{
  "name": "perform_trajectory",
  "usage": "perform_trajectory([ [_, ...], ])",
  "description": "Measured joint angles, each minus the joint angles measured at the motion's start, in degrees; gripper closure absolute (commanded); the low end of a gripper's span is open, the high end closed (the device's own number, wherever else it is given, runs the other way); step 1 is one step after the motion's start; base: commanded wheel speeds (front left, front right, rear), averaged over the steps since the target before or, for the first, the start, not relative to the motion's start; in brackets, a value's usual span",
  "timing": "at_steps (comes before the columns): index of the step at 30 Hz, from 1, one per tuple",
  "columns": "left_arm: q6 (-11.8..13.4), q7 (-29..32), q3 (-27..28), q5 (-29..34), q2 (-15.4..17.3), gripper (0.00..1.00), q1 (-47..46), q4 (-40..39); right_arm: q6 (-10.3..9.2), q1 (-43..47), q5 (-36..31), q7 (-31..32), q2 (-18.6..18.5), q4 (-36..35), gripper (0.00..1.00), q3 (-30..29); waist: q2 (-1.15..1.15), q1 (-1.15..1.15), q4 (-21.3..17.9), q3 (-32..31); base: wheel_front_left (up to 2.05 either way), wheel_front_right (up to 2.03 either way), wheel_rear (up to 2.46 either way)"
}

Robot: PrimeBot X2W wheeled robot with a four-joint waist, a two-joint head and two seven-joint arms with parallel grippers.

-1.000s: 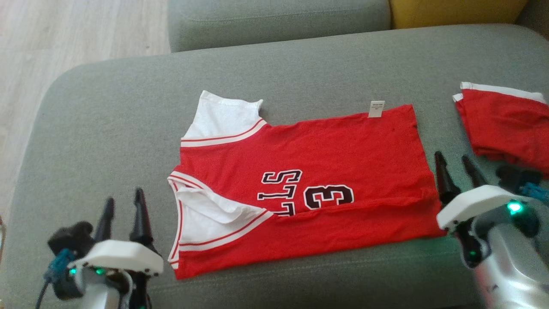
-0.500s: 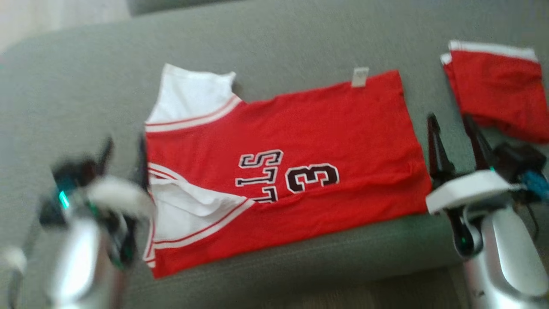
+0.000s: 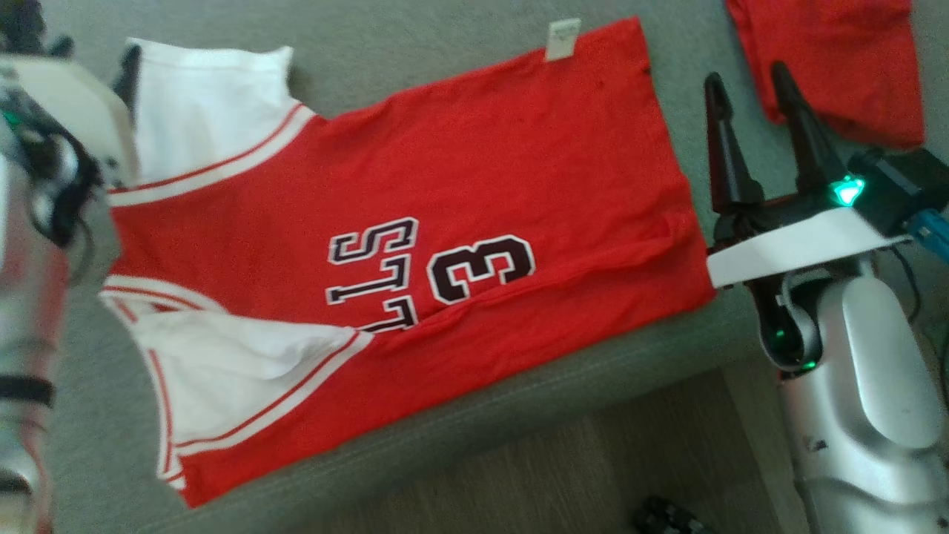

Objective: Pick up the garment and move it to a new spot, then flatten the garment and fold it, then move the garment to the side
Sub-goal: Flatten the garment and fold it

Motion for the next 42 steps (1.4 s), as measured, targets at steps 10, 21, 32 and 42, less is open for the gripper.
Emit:
perform_trajectory([
  [10, -0.32, 10.17, -3.09, -5.44, 4.75, 0.00, -8.76, 9.33, 0.00, -0.62, 4.36, -1.53, 0.01, -0.86, 0.00, 2.52, 0.00, 0.00, -5.19, 4.11, 0.00, 0.00, 0.00],
  [21, -0.25, 13.63, -9.47, -11.01, 5.48, 1.00, -11.09, 11.17, 0.00, -0.81, 4.30, -2.57, 0.01, 0.93, 0.00, 2.27, 0.00, 0.00, -5.90, 4.81, 0.00, 0.00, 0.00],
  [32, -0.13, 0.54, -11.95, -16.94, 4.45, 1.00, -8.21, 6.55, 0.00, -5.59, -6.16, 0.77, -0.03, 6.27, 0.00, 0.18, 0.00, 0.00, -1.26, 2.68, 0.00, 0.00, 0.00],
  [42, -0.18, -10.27, -13.23, -18.91, 0.05, 1.00, -0.19, -2.57, 0.01, -14.44, -14.05, 7.17, -8.79, 21.17, 0.00, 0.81, 0.00, -0.01, 7.80, 0.61, 0.00, 0.00, 0.00],
])
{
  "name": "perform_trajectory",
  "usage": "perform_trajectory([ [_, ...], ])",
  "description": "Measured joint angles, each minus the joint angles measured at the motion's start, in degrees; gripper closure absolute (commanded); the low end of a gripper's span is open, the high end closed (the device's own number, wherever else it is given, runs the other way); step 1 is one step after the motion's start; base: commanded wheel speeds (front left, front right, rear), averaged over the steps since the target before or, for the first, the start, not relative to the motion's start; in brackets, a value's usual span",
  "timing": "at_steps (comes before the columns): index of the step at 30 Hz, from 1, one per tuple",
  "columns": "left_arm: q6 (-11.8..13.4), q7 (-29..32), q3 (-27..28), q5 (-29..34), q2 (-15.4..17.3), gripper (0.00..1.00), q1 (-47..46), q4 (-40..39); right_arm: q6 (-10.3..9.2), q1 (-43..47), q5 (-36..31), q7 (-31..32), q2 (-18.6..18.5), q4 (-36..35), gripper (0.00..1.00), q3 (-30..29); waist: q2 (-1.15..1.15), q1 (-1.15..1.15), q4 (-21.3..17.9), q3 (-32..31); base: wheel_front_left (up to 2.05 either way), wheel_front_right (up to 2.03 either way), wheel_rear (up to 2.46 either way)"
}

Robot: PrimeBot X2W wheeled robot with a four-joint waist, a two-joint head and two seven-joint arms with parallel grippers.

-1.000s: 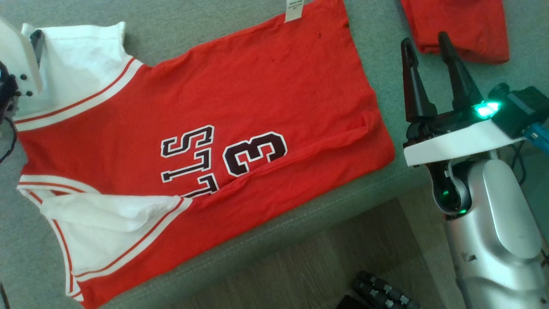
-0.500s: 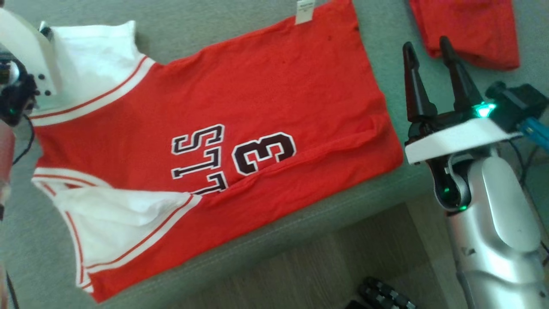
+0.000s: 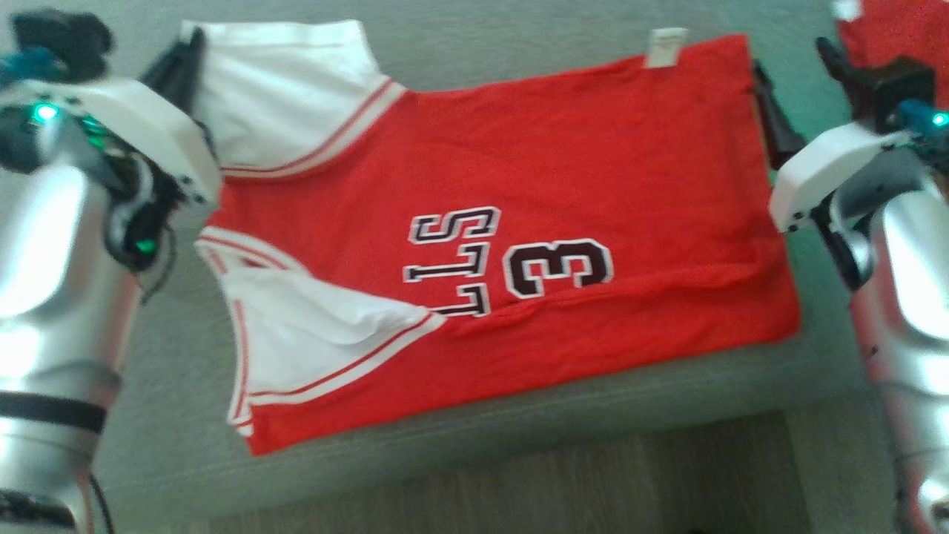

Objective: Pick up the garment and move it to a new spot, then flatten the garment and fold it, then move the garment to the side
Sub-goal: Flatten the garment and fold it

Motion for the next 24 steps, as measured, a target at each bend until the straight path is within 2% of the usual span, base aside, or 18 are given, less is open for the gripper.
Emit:
perform_trajectory([
  [10, 0.25, -1.40, -3.67, -0.07, -1.24, 1.00, 7.22, -10.66, 0.00, -10.40, 4.03, 2.48, -7.76, 15.74, 0.00, 7.10, 0.00, 0.00, 6.81, -0.23, 0.00, 0.00, 0.00],
  [24, 1.19, -0.52, -4.43, -0.08, -1.05, 1.00, 8.02, -15.77, 0.00, -17.94, 6.84, 2.88, -9.99, 28.10, 0.00, 14.35, 0.00, 0.00, 8.45, 2.22, 0.00, 0.00, 0.00],
])
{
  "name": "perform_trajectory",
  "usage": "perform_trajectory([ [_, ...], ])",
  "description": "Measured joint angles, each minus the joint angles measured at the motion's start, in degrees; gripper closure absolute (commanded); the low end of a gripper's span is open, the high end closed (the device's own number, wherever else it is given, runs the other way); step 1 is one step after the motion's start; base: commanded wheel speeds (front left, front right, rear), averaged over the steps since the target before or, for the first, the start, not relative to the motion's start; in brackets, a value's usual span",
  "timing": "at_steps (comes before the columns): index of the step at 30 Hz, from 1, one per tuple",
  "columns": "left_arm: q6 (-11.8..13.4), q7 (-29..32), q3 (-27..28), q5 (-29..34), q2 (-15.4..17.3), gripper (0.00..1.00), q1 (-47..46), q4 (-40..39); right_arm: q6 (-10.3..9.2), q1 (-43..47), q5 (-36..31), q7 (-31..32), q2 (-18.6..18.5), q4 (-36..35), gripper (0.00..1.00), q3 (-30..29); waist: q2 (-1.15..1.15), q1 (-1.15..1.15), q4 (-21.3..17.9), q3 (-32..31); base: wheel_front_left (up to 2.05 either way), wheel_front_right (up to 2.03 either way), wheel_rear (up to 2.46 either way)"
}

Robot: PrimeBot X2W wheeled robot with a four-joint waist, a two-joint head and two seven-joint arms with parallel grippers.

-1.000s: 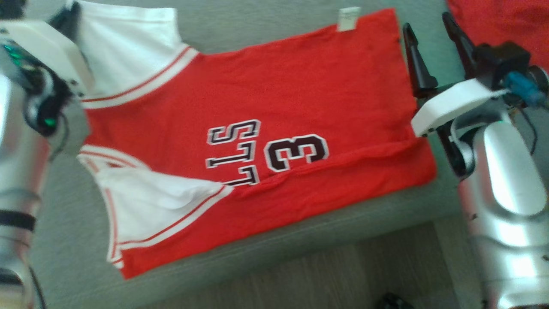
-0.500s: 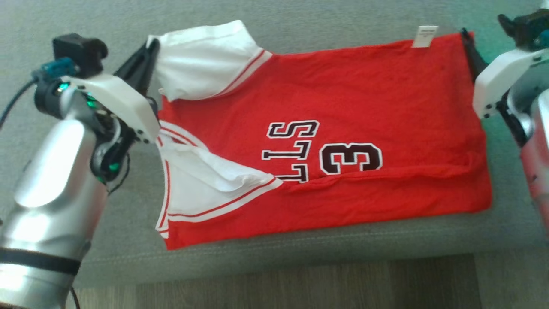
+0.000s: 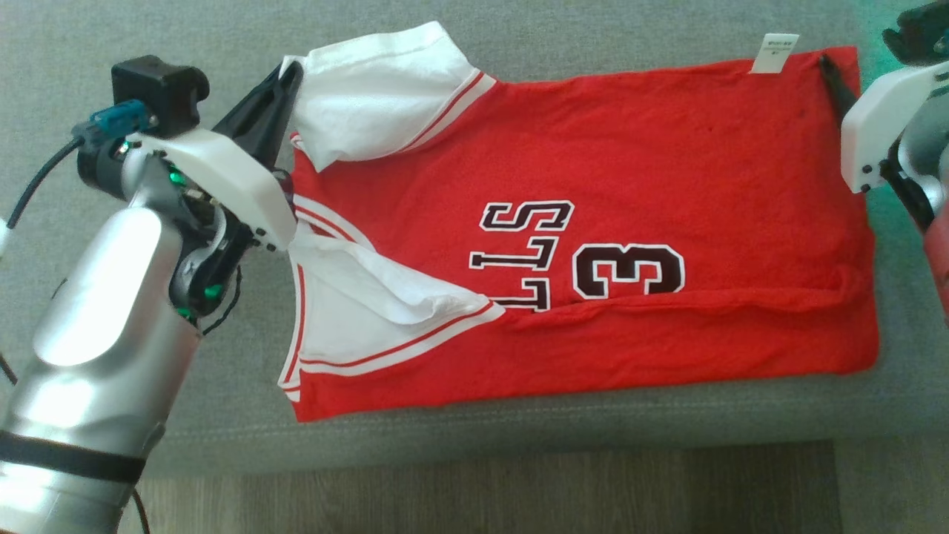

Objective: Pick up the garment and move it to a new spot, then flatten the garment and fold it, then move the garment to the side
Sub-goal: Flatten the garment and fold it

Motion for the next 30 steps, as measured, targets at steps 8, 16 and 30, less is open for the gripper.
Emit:
perform_trajectory([
  [8, 0.26, 0.73, -0.13, 0.00, 0.23, 1.00, -0.01, -0.73, 0.00, -2.32, 2.03, -1.03, 0.03, 3.60, 0.00, 2.08, 0.00, 0.00, 0.29, 0.97, 0.00, 0.00, 0.00],
  [16, 0.73, 0.80, -0.32, -0.42, 0.44, 1.00, -0.01, -0.86, 0.00, -3.09, 5.97, -1.45, 1.24, 6.42, 1.00, 5.15, 0.00, 0.00, 0.57, 0.51, 0.00, 0.00, 0.00],
  [30, 1.75, -0.38, -0.31, -2.01, 0.71, 1.00, 3.95, 0.57, 0.00, -0.85, 10.38, -11.63, 0.75, 5.99, 1.00, 7.73, 0.00, 0.00, 0.12, -5.79, 0.00, 0.00, 0.00],
])
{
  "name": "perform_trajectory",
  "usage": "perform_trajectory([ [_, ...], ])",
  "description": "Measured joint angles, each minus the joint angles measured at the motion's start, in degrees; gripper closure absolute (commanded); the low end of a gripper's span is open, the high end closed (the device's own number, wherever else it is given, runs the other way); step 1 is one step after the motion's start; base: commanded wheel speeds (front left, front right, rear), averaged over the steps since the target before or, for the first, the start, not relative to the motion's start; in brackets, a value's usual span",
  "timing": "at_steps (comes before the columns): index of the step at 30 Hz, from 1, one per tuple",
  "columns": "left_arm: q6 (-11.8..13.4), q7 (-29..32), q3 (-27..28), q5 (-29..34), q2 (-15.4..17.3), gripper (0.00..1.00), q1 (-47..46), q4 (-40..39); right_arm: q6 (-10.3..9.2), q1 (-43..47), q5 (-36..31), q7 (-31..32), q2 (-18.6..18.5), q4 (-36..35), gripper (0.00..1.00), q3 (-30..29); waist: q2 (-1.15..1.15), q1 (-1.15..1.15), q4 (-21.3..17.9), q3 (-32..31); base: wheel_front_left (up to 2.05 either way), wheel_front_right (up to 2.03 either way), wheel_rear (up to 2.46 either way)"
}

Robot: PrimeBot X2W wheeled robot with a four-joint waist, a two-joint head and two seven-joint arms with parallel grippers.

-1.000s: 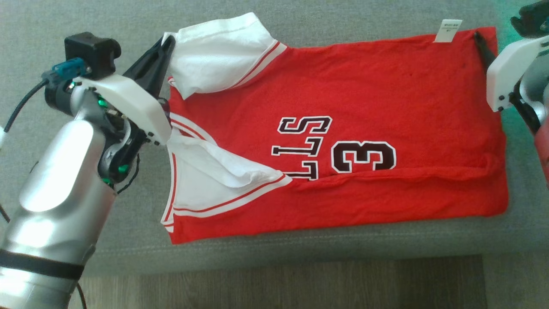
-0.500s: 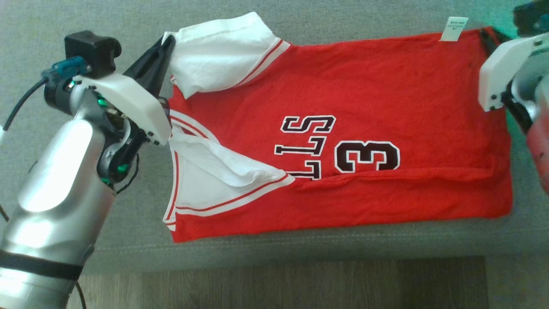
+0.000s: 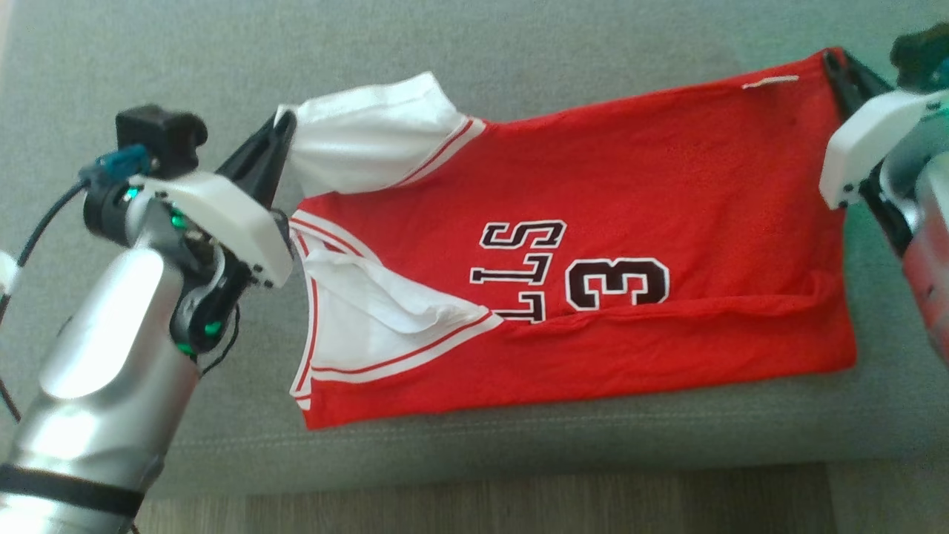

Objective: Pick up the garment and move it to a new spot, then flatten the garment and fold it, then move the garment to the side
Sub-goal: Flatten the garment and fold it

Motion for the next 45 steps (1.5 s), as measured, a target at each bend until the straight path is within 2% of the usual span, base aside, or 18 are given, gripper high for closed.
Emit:
perform_trajectory([
  [12, 0.78, -0.91, 0.00, -1.22, 1.69, 1.00, 6.70, -2.58, 0.00, 9.26, 7.21, -1.44, -0.22, -3.57, 1.00, -0.26, 0.00, 0.00, -1.11, -5.41, 0.00, 0.00, 0.00],
  [17, 1.03, -0.32, -1.02, -1.45, 3.99, 1.00, 10.79, -4.77, 0.00, 13.05, 10.61, -0.80, -1.32, -6.84, 1.00, -0.05, 0.00, 0.00, -0.94, -7.27, 0.00, 0.00, 0.00],
  [27, 1.30, 4.02, -4.07, -1.45, 8.15, 1.00, 19.67, -11.12, 0.00, 22.76, 16.83, 8.42, -4.92, -14.86, 1.00, 0.65, 0.00, 0.00, -0.76, -10.01, 0.00, 0.00, 0.00],
  [35, 1.57, 6.16, -6.35, 0.13, 11.25, 1.00, 22.33, -13.55, 0.00, 29.04, 19.84, 16.37, -7.88, -23.60, 1.00, 0.10, 0.00, 0.00, -1.32, -10.70, 0.00, 0.00, 0.00],
  [38, 1.78, 6.28, -7.08, 0.24, 11.32, 1.00, 23.02, -13.93, 0.00, 30.54, 19.89, 18.41, -8.22, -24.88, 1.00, -0.55, 0.00, 0.00, -1.65, -10.75, 0.00, 0.00, 0.00],
  [39, 1.77, 6.84, -7.48, 0.24, 11.31, 1.00, 23.42, -14.17, 0.00, 31.17, 19.78, 19.25, -8.34, -25.39, 0.91, -0.67, 0.00, 0.00, -1.79, -10.77, 0.00, 0.00, 0.00],
  [40, 1.78, 7.36, -8.02, 0.25, 11.31, 1.00, 23.75, -14.22, 0.00, 31.75, 19.68, 19.78, -8.34, -25.83, 0.30, -0.97, 0.00, 0.00, -1.92, -10.79, 0.00, 0.00, 0.00],
  [41, 1.97, 7.89, -8.49, 0.41, 11.32, 0.93, 24.01, -14.23, 0.00, 32.32, 19.63, 20.13, -8.27, -26.24, 0.00, -1.65, 0.00, 0.00, -2.01, -10.83, 0.00, 0.00, 0.00],
  [42, 2.48, 8.18, -8.89, 1.00, 11.32, 0.16, 24.25, -14.23, 0.00, 32.73, 19.64, 20.63, -8.17, -26.48, 0.00, -2.44, 0.00, 0.00, -2.10, -10.90, 0.00, 0.00, 0.00],
  [43, 2.58, 8.73, -9.12, 1.46, 11.36, 0.00, 24.46, -14.19, 0.00, 33.04, 19.50, 21.19, -8.13, -26.84, 0.00, -3.18, 0.00, 0.00, -2.18, -10.98, 0.00, 0.00, 0.00],
  [45, 2.99, 9.25, -9.37, 1.69, 11.65, 0.00, 24.76, -14.12, 0.00, 33.55, 18.74, 21.36, -7.99, -27.71, 0.00, -5.11, 0.00, 0.00, -2.35, -11.20, 0.00, 0.00, 0.00],
])
